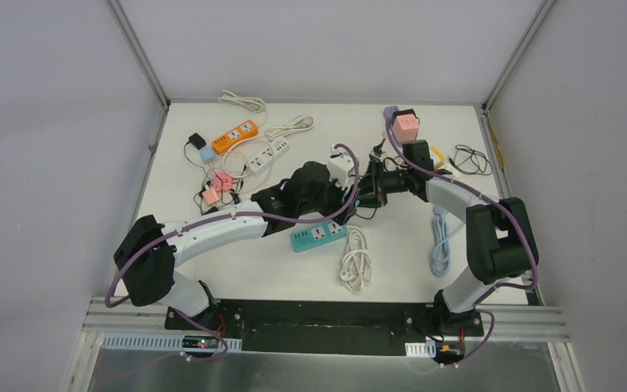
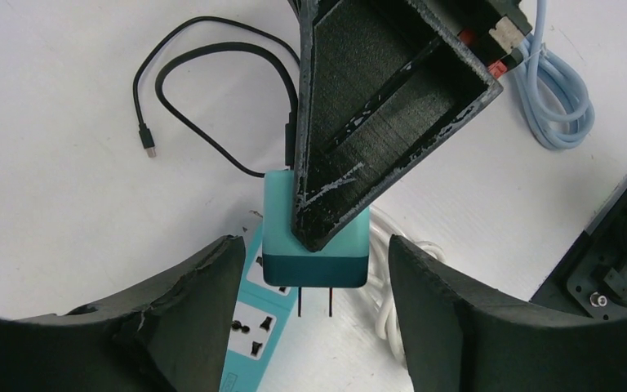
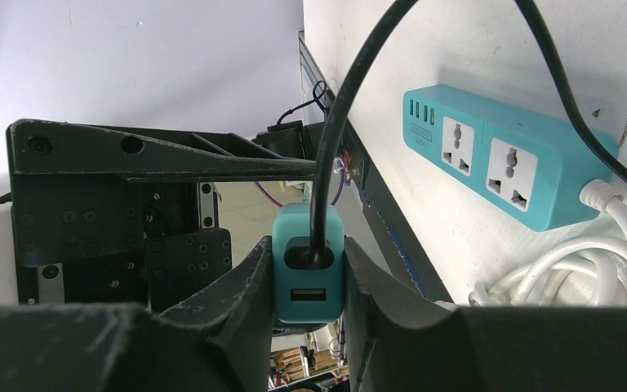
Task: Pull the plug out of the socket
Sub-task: Place the plug at the center of the board.
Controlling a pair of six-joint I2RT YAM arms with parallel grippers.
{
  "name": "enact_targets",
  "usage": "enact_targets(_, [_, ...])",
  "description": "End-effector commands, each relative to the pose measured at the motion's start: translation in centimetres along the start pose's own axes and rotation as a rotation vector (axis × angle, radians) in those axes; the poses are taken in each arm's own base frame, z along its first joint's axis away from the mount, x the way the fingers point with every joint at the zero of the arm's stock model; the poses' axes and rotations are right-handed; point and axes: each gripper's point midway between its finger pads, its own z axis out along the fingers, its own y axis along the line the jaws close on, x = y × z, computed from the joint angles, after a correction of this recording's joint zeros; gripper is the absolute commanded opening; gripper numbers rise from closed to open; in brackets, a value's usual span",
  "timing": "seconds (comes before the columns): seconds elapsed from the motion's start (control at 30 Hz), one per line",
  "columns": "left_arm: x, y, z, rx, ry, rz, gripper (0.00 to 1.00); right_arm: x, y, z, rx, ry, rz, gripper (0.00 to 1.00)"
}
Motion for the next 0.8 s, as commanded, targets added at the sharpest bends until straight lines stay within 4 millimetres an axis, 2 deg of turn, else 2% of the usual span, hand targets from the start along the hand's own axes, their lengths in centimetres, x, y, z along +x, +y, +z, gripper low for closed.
enact_targets(0.0, [-2.3,-0.3,0.3,0.002,-0.046,0.007,0.64,-0.5,1.5,0.0,-0.030,0.009,-0.040,0.01])
enact_targets(0.1, [-2.1,-0.4,0.7,0.004,-0.037,0.006,0.59,-0.4,1.6,0.1,-0.031,0.010,-0.042,0.05])
enact_targets(0.17, [-2.1,-0.3,0.9,0.003,-0.034,0.000,0.51,-0.4,1.6,0.1,-0.032,0.011,-0.044,0.07])
enact_targets(0.2, [-2.1,-0.4,0.9,0.003,-0.032,-0.001,0.44,-0.3,1.6,0.1,-0.032,0.013,-0.044,0.09])
enact_targets(0.27, [-2.0,-0.3,1.0,0.001,-0.029,-0.005,0.23,-0.3,1.6,0.1,-0.032,0.014,-0.044,0.13])
enact_targets(0.37, [-1.8,-0.4,1.0,0.008,-0.025,-0.006,0.00,-0.3,1.5,0.1,-0.032,0.014,-0.047,0.19])
enact_targets(0.77, [-0.8,-0.2,0.1,-0.001,-0.020,-0.038,0.00,-0.1,1.9,-0.1,-0.042,0.022,-0.078,0.53])
